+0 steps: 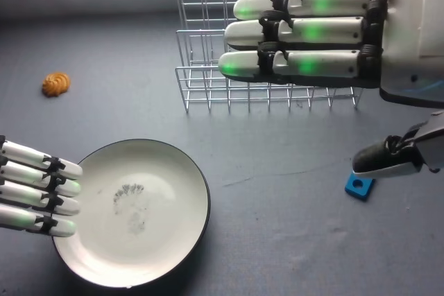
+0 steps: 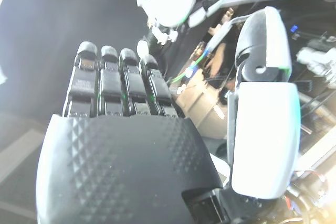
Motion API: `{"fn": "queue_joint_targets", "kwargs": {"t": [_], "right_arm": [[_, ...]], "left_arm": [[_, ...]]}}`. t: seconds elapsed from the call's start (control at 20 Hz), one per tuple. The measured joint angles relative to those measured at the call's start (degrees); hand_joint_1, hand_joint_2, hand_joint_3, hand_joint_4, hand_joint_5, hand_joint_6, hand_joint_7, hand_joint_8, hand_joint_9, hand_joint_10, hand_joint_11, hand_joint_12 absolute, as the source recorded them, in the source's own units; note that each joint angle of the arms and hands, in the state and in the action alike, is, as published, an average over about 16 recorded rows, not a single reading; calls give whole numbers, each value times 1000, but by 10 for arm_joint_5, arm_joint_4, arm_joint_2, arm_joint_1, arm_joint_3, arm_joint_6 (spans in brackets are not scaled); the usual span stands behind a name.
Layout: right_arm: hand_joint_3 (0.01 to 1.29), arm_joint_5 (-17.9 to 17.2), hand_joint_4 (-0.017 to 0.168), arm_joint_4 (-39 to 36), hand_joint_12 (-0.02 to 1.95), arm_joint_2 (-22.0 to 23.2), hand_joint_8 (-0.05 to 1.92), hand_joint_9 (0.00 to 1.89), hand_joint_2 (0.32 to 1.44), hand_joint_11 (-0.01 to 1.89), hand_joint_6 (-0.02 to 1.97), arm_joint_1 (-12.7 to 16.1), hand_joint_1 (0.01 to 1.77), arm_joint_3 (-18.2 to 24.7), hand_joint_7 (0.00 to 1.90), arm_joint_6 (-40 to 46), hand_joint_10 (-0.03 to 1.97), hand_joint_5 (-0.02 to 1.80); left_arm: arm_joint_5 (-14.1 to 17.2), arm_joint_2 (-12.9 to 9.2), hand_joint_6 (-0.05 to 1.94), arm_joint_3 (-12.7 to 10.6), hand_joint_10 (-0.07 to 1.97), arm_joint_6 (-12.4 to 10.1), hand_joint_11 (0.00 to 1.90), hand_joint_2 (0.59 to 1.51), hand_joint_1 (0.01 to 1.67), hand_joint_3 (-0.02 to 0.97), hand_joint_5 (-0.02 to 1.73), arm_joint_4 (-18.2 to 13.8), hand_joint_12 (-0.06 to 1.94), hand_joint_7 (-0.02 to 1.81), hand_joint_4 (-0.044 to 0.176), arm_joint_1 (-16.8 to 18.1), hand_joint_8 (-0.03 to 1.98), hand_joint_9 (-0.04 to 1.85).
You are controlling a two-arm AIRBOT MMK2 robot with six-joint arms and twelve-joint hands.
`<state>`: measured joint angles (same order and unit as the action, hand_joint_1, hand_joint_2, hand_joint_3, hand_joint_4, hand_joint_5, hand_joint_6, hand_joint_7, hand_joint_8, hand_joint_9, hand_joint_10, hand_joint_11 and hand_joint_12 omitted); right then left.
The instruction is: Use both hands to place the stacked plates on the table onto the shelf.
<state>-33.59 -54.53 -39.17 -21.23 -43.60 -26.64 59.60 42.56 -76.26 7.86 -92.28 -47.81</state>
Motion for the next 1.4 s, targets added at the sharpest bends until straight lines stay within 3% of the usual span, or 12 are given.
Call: {"fn": "queue_joint_targets", "kwargs": {"t": [0.3, 0.55, 1.4], "right_arm": [[16, 11, 7, 3, -7, -12, 21, 13, 935, 21, 24, -10, 866, -3, 13, -8, 8, 20], [16, 20, 7, 8, -7, -17, 21, 13, 938, 21, 24, -13, 880, -5, 17, -11, 7, 20], [15, 35, 7, 15, -8, -20, 22, 13, 955, 20, 23, -16, 878, -9, 22, -17, 7, 20]], "left_arm": [[26, -2, 8, 1, 7, 0, 16, 1111, 20, 21, 16, -12, -12, 15, 1, -7, -15, 20], [27, 0, 8, 7, 6, 0, 16, 1114, 21, 20, 19, -13, -12, 15, 0, -16, -15, 19], [-60, 14, -6, 26, 6, 0, 16, 1117, 20, 21, 11, 12, -14, 18, -1, -47, -13, 19]]}}
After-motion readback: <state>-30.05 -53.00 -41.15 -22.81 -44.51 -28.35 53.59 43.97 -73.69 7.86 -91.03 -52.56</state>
